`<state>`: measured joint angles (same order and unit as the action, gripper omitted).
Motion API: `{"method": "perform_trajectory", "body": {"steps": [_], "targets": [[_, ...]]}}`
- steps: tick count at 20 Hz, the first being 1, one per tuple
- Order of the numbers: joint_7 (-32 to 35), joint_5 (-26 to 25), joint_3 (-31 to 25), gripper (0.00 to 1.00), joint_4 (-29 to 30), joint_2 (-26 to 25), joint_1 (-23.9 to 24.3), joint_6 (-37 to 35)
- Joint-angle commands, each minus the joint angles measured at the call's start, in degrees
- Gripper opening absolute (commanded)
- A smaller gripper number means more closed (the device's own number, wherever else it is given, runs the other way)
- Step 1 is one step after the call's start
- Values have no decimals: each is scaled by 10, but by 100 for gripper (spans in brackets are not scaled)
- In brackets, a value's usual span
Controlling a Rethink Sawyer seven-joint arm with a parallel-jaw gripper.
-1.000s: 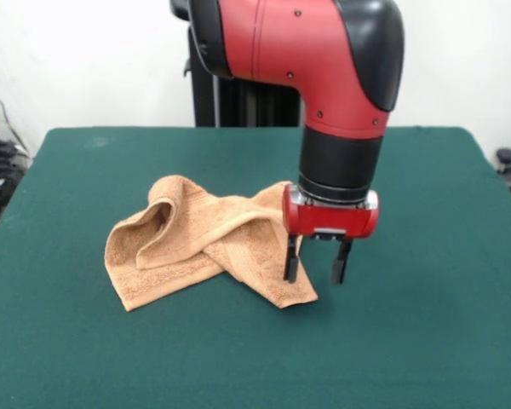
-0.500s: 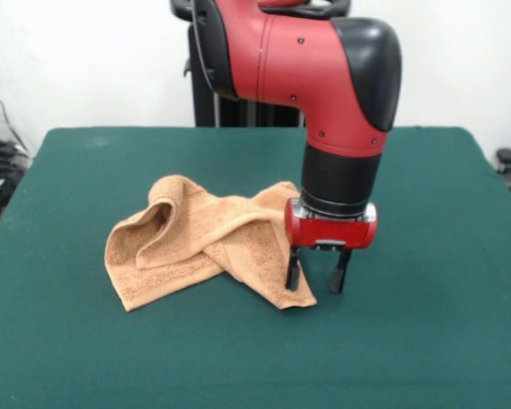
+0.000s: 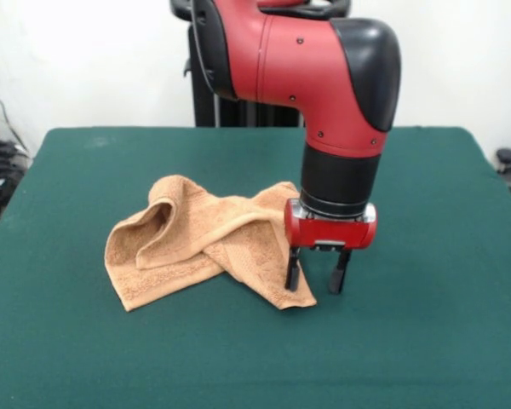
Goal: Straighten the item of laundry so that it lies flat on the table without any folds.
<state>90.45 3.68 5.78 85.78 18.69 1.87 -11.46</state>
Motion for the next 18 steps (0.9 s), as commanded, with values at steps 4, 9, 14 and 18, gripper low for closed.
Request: {"method": "perform_trajectory", "body": {"steps": [4, 9, 14, 18], "targets": [[102, 0, -66, 100, 30, -29, 10, 36], [109, 6, -56, 100, 26, -29, 4, 29], [113, 9, -44, 100, 22, -30, -6, 23], [115, 12, -46, 100, 24, -26, -7, 18]]}}
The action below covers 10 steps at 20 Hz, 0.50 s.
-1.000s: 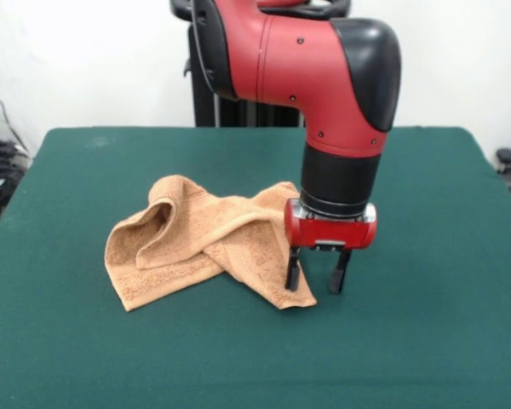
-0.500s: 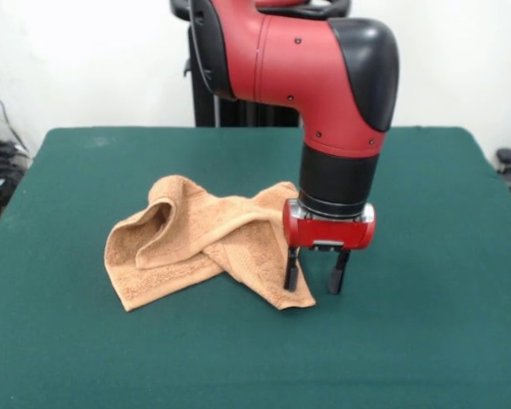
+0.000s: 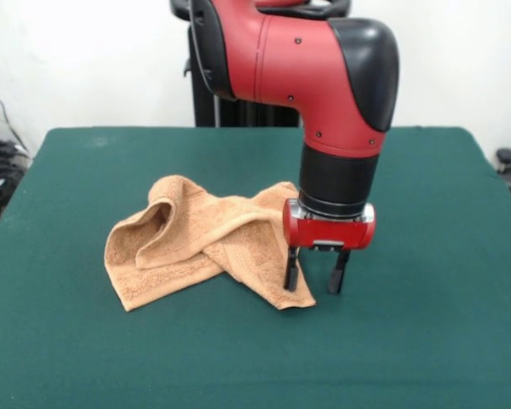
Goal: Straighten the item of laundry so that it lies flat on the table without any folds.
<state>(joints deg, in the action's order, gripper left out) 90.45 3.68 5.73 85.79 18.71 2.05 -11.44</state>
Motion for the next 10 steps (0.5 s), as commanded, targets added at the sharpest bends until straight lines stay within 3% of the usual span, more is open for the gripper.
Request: {"method": "perform_trajectory", "body": {"steps": [1, 10], "targets": [[115, 13, -45, 100, 22, -26, -9, 16], [122, 16, -50, 100, 26, -26, -11, 25]]}}
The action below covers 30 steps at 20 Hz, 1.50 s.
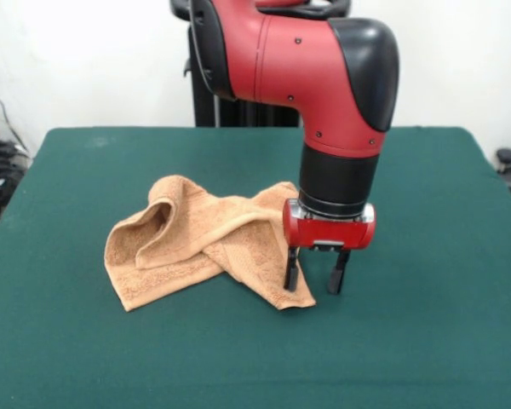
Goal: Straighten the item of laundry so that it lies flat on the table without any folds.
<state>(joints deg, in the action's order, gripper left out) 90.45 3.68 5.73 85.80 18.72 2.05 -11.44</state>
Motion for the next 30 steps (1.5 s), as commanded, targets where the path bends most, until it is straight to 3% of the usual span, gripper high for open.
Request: {"method": "perform_trajectory", "body": {"steps": [1, 24, 25, 30], "targets": [[122, 16, -50, 100, 26, -25, -11, 25], [95, -5, -46, 100, 22, -31, -8, 17], [100, -7, -39, 0, 22, -31, -13, 29], [105, -4, -36, 0, 28, -30, -13, 33]]}}
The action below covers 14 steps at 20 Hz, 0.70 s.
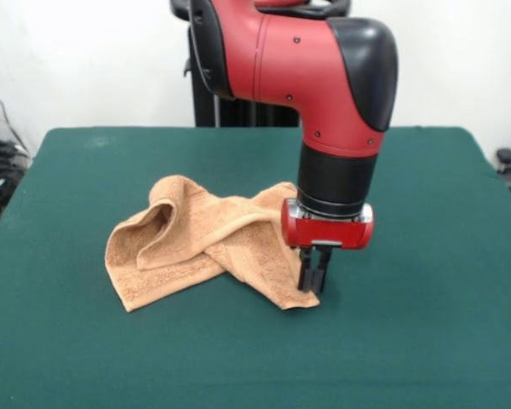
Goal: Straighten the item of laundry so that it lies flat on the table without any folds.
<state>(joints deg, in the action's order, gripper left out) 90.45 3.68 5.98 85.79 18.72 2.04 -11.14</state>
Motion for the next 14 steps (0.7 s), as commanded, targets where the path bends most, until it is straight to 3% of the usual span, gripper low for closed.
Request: {"method": "perform_trajectory", "body": {"steps": [1, 14], "targets": [[100, -7, -41, 0, 26, -29, -12, 29], [89, -15, -75, 0, 60, -6, 17, 25]]}}
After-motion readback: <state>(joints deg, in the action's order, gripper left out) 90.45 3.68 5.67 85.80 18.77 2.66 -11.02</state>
